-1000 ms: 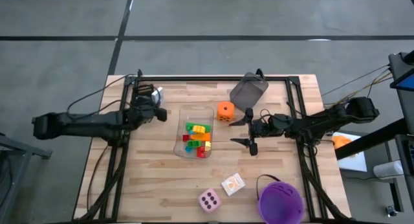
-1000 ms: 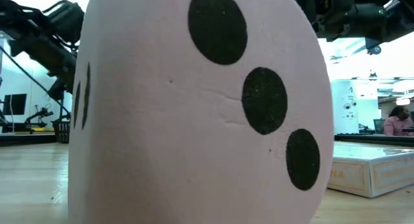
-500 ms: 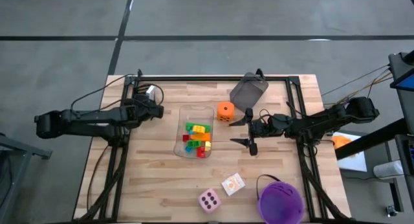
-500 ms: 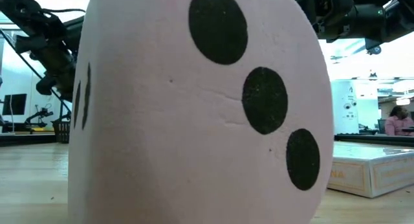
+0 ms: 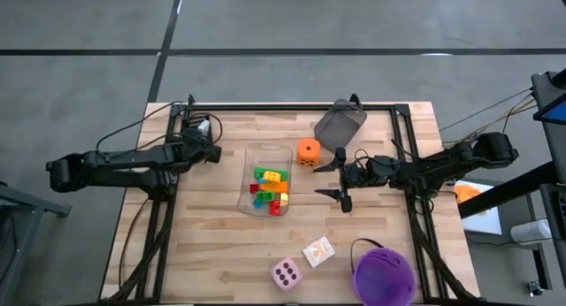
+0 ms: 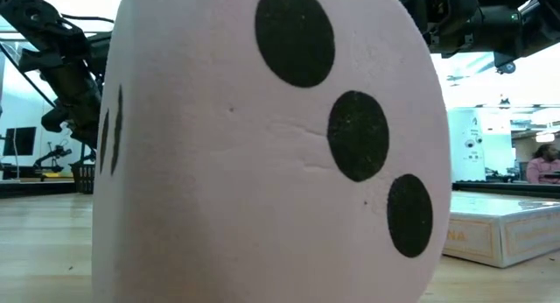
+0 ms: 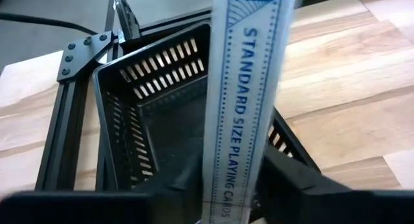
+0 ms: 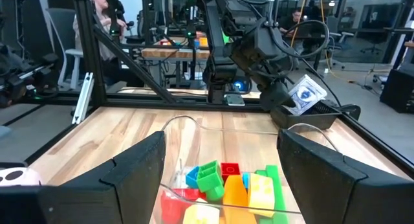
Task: Pick & Place Toys
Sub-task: Put the blue deck of cards into the black basket, then put the orange deck of cards into the black basket
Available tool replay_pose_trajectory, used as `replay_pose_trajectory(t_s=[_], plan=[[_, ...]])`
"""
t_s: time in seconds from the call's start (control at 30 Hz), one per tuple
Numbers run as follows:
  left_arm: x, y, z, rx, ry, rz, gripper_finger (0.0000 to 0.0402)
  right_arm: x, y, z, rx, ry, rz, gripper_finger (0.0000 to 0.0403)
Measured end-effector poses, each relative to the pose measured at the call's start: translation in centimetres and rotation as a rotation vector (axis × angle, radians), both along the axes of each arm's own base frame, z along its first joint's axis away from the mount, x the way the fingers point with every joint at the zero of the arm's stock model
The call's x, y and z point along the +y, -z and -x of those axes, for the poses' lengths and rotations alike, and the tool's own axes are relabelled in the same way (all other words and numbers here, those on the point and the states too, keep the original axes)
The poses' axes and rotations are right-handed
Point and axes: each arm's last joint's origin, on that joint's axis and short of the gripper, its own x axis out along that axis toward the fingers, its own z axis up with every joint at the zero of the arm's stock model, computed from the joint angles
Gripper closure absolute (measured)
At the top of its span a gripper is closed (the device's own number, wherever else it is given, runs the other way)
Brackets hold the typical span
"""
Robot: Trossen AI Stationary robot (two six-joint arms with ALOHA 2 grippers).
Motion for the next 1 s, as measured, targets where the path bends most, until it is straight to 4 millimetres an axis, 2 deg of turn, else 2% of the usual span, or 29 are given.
replay_pose_trajectory(t_s=[0.23,0.43,0.7,0.9,1.0], plan=[[0.0,0.0,0.0,0.004,-0.002,-0.007,0.0141,0.0,0.0,0.0,0.0,0.0,0.0,0.0109],[0.1,-0.6,-0.3,0.007,0.023,-0.028,0.0073,0.0,0.0,0.0,0.0,0.0,0.0,0.0109],[-0.3,-3.3,-1.8,-0.076,0.183,-0.127,0.0056,0.0,0.1,0.0,0.009,0.0,0.001,0.0109],[-2.0,-5.0,-3.7,-0.244,0.486,-0.193,0.0056,0.0,0.5,0.0,0.058,-0.003,-0.031,0.0109],[-3.2,-5.6,-4.6,-0.319,0.666,-0.217,0.0056,0.1,0.8,-0.2,0.152,-0.009,-0.047,0.0109]])
